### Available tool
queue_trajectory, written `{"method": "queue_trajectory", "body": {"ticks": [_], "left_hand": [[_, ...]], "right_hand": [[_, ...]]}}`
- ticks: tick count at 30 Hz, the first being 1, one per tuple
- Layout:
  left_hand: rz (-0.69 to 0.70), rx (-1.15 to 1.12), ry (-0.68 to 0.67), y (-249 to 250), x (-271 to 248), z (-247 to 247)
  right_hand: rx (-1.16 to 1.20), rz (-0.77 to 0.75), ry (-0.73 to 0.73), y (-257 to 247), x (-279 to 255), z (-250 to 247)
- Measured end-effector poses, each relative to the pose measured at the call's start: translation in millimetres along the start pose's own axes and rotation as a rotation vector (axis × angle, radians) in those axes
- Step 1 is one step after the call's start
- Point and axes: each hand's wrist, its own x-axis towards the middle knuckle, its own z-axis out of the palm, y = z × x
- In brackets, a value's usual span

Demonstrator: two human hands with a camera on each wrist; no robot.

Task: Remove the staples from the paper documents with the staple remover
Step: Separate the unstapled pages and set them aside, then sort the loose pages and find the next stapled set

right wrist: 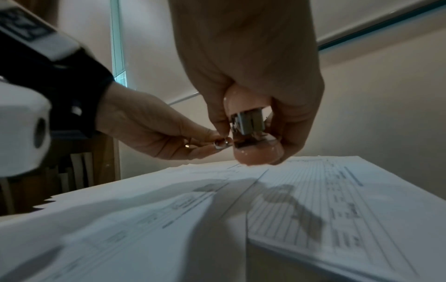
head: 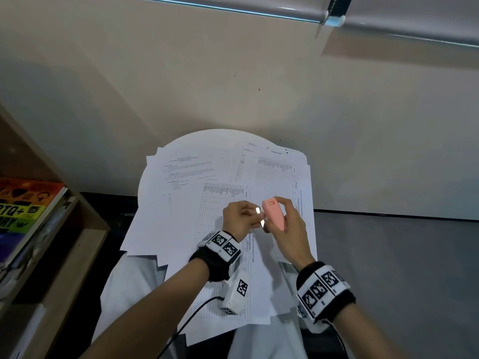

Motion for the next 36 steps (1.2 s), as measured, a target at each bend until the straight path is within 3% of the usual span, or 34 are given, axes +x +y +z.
{"method": "queue_trajectory", "body": {"ticks": [2, 5, 8, 10, 12, 14, 17, 21, 26, 31, 36], "left_hand": [[-0.007, 0.000, -0.008, -3, -3, -1], [0.003, 0.041, 0.119, -6, 8, -16], [0.148, 0.247, 0.194, -12, 36, -35], [0.309, 0.707, 0.108, -14, 53, -39], [0.340, 1.132, -0.110, -13, 62, -38], [0.332, 1.361, -0.264, -10, 69, -35], [0.400, 1.530, -0.255, -4, 81, -29], [0.343, 1.533, -0.218, 7, 104, -24], [0.264, 1.115, -0.094, 9, 125, -24], [0.192, 1.116, 0.080, 14, 135, -8], [0.126, 1.129, 0.146, 20, 137, 2]], "right_hand": [[-0.035, 0.005, -0.004, 6, -11, -4], [-0.072, 0.039, 0.003, 22, -23, -9], [0.003, 0.080, 0.007, 39, -28, -13], [0.048, 0.113, 0.006, 46, -28, -14], [0.084, 0.121, -0.011, 46, -28, -15], [0.104, 0.119, -0.036, 43, -26, -14], [0.100, 0.139, -0.060, 42, -21, -12], [0.094, 0.185, -0.099, 45, -14, -12], [0.024, 0.187, -0.114, 45, -14, -7], [-0.017, 0.175, -0.105, 43, -16, -5], [-0.046, 0.165, -0.088, 42, -17, -5]]}}
